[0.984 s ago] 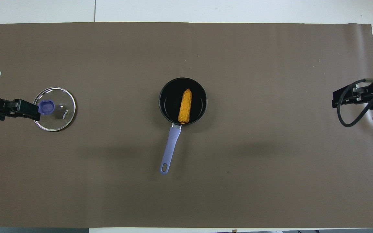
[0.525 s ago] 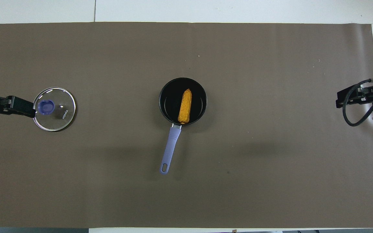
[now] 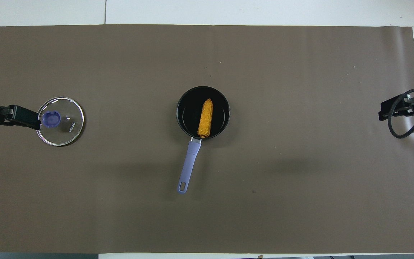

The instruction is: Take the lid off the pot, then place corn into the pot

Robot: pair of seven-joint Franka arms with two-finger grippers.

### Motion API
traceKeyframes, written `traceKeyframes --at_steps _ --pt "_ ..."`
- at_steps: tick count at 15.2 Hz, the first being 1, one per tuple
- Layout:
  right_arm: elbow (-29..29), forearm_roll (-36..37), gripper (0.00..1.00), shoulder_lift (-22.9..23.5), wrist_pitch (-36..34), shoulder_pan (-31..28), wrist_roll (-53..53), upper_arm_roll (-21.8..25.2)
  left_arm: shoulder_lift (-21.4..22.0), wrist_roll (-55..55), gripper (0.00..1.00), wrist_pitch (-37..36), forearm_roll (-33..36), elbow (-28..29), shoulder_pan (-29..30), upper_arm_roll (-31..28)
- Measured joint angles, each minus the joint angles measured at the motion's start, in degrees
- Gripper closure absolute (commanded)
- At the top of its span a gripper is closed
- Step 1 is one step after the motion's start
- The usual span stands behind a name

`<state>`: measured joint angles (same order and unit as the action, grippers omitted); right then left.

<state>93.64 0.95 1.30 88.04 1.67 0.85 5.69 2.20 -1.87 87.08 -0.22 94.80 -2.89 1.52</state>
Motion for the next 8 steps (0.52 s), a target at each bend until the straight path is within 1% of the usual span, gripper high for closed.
traceKeyframes --at_steps 8 --pt "-0.2 -1.1 0.0 0.0 0.0 -0.6 -1.5 0.1 0.0 0.0 0.0 0.0 0.0 0.0 -0.2 0.1"
